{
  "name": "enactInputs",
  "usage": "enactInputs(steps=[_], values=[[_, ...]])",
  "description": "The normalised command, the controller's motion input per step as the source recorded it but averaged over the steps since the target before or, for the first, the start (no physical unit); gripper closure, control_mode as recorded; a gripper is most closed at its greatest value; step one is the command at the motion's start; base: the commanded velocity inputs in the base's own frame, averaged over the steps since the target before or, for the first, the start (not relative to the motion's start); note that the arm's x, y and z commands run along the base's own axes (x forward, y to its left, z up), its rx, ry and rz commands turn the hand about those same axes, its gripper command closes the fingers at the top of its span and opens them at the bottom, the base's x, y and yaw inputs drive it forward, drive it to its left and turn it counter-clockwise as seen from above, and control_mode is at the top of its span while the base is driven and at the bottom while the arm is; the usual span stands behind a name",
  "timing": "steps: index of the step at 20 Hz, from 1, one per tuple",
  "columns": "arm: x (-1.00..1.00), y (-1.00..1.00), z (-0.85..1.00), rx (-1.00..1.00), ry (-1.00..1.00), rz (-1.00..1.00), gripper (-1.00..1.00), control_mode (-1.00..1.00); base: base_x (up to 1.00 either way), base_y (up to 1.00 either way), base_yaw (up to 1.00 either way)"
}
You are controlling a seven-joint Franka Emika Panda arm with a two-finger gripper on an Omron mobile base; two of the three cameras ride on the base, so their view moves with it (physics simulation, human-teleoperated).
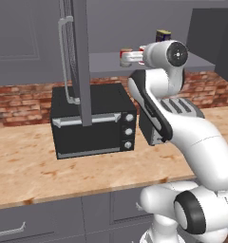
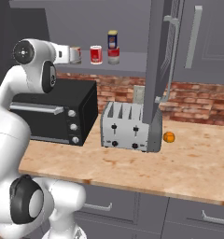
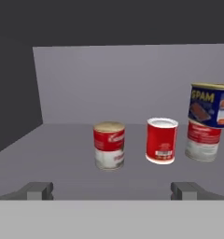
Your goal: Stack two cans on top of the other two cans in the cabinet.
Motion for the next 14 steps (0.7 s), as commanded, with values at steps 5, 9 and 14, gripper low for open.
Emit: enactInputs(steps=[5, 9, 14], values=[[0.11, 0.03, 0.0, 0.0, 0.01, 0.0, -1.0, -1.0, 0.0, 0.0, 0.0], [0.13, 0.02, -0.02, 0.0, 0.05, 0.0, -1.0, -1.0, 0.0, 0.0, 0.0], [0.05, 0.01, -0.12, 0.0, 0.05, 0.0, -1.0, -1.0, 0.0, 0.0, 0.0]])
